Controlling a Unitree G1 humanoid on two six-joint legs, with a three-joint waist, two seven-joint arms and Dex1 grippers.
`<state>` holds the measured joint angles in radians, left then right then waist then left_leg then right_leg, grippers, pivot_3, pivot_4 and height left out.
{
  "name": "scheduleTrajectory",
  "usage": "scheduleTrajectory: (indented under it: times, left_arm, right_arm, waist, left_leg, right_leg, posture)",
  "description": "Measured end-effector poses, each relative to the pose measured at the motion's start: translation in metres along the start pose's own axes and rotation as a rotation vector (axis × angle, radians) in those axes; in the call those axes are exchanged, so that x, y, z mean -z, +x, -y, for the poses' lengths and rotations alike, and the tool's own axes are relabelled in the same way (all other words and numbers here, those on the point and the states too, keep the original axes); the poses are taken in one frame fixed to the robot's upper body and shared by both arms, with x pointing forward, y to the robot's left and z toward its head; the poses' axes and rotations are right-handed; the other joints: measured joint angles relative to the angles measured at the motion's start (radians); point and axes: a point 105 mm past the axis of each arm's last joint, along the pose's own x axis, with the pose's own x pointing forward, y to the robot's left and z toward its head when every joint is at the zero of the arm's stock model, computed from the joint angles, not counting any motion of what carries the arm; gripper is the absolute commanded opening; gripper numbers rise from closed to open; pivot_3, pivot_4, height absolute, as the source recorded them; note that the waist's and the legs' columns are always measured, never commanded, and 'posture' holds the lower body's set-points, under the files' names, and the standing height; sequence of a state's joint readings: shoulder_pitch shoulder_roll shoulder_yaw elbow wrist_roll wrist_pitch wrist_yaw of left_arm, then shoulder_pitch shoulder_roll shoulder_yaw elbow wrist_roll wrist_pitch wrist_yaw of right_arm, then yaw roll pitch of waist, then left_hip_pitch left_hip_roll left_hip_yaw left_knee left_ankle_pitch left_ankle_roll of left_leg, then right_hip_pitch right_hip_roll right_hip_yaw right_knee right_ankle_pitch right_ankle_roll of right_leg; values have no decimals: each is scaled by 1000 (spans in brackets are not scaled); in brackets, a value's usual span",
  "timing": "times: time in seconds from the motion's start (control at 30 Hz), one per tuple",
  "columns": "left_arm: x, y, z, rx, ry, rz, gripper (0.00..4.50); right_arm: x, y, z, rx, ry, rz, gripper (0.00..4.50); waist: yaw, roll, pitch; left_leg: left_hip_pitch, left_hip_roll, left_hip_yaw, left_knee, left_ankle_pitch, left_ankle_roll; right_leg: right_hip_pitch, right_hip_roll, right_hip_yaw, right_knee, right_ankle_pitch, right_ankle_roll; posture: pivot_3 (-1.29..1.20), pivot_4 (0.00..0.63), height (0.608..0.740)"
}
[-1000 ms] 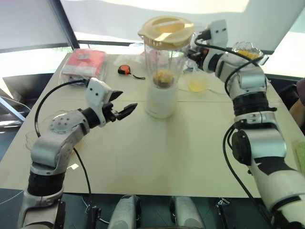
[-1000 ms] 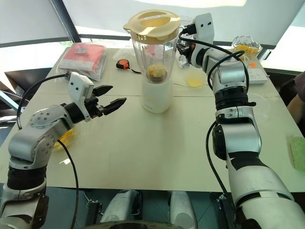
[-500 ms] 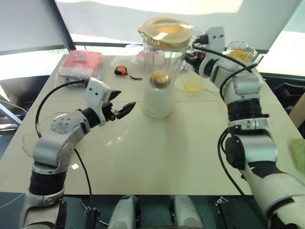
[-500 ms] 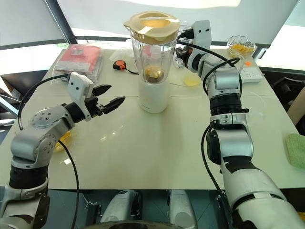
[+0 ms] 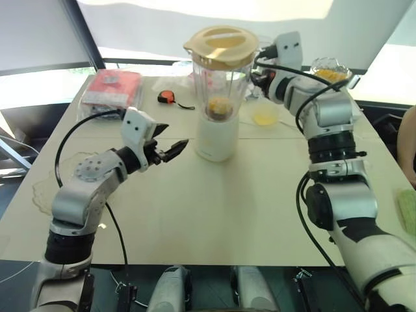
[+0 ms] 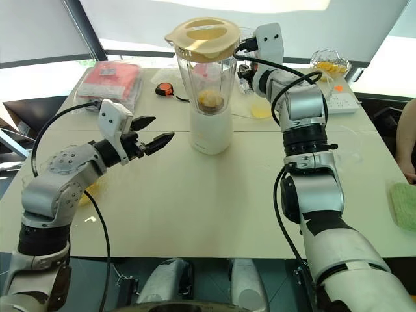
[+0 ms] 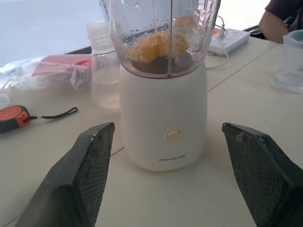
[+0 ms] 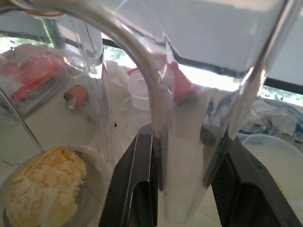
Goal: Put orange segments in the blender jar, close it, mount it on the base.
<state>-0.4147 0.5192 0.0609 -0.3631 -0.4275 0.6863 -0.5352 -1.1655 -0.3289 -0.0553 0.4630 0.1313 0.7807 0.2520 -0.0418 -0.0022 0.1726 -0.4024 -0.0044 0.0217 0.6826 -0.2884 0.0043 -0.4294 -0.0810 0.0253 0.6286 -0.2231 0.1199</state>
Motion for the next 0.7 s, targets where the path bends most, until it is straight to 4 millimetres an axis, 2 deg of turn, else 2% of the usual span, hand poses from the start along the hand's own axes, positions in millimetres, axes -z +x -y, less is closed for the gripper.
scheduleTrajectory:
  times: [0.27, 0.7]
  left_arm:
    - [3, 2, -2, -7, -13, -2, 3772]
    - [3, 6, -3, -9, -14, 5, 3772]
  right_arm:
    - [5, -10, -6, 82, 40, -23, 914]
    - [6, -11, -6, 132, 46, -50, 914]
  waist:
    - [0, 0, 0]
    - [0, 0, 0]
  left_leg:
    - [0, 0, 0, 0, 0, 0]
    - [0, 0, 0, 0, 0, 0]
  right_leg:
    - [0, 0, 0, 0, 0, 0]
    - [0, 0, 0, 0, 0, 0]
  posture:
    - [0, 150, 740]
    - [0, 150, 740]
